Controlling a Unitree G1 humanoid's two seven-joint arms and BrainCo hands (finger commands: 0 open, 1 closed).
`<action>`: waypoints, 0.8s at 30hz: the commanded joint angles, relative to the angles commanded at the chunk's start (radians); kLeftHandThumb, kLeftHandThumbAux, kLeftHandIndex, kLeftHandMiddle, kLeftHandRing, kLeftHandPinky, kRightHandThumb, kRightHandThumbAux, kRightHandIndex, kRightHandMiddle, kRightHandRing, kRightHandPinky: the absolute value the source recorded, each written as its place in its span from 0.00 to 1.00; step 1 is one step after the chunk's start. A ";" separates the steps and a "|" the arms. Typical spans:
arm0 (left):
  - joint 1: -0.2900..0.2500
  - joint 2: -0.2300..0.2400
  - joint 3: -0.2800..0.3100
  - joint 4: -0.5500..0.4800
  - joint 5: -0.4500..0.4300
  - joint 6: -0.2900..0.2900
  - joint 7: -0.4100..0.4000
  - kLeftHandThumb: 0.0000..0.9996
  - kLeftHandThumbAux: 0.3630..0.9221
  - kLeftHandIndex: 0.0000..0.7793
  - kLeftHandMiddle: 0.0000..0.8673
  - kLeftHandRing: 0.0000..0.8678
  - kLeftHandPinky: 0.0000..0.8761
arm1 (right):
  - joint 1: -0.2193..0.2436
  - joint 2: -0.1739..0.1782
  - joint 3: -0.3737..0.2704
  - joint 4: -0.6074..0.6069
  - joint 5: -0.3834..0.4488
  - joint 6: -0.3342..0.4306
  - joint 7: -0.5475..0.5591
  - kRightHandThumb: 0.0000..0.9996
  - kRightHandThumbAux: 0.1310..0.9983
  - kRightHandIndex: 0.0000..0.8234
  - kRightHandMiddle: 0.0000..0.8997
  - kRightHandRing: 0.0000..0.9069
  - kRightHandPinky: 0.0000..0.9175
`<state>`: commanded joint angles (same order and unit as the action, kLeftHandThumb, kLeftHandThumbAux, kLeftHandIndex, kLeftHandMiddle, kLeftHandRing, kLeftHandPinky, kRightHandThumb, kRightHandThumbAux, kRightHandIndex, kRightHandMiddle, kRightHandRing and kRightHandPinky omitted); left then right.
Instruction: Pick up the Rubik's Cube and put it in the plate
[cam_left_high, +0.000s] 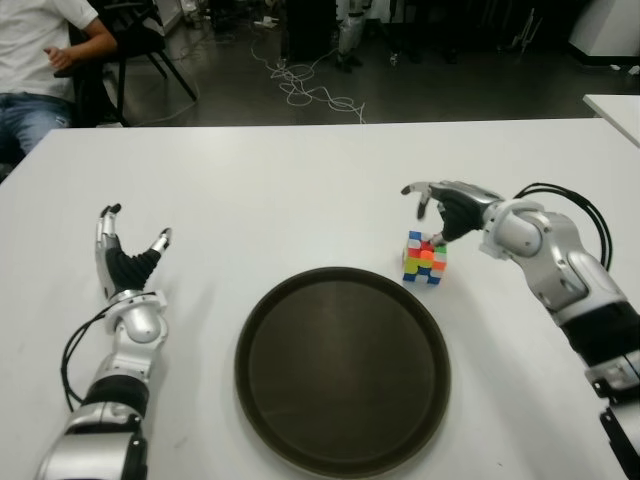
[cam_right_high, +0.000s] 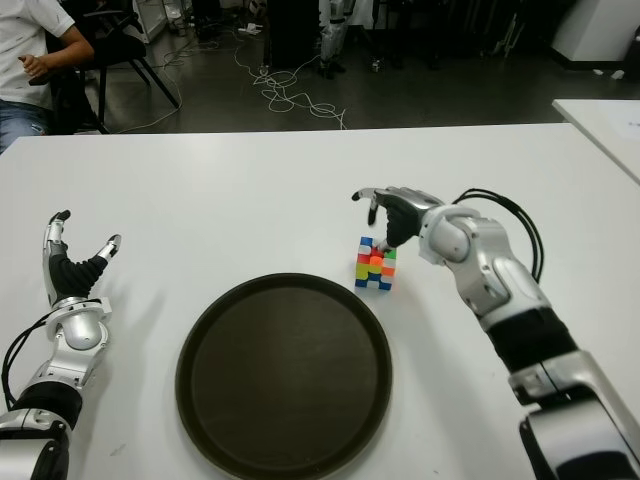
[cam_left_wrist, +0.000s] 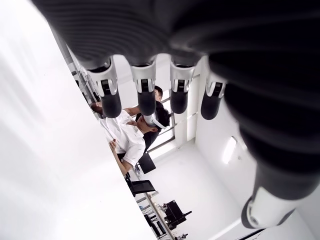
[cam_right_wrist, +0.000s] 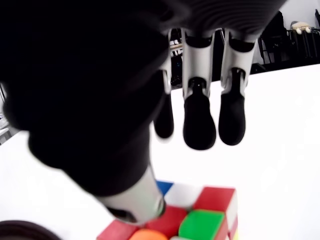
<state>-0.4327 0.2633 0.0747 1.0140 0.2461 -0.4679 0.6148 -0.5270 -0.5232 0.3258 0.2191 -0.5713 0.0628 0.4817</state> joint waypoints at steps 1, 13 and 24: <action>0.000 0.001 0.000 0.000 0.000 0.000 -0.001 0.00 0.61 0.05 0.06 0.03 0.02 | 0.013 -0.005 -0.006 -0.025 0.004 0.004 0.003 0.20 0.99 0.00 0.63 0.81 0.79; 0.004 -0.002 0.002 -0.012 -0.004 0.011 0.000 0.00 0.63 0.05 0.06 0.03 0.02 | 0.045 -0.015 -0.025 -0.078 0.022 0.005 0.021 0.14 1.00 0.00 0.74 0.81 0.76; 0.003 -0.003 0.006 -0.012 -0.013 0.019 -0.010 0.00 0.64 0.05 0.06 0.05 0.03 | 0.052 -0.024 -0.031 -0.083 0.029 -0.002 0.022 0.09 1.00 0.00 0.63 0.76 0.65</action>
<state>-0.4296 0.2606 0.0812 1.0019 0.2332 -0.4485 0.6043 -0.4747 -0.5467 0.2952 0.1365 -0.5425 0.0608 0.5037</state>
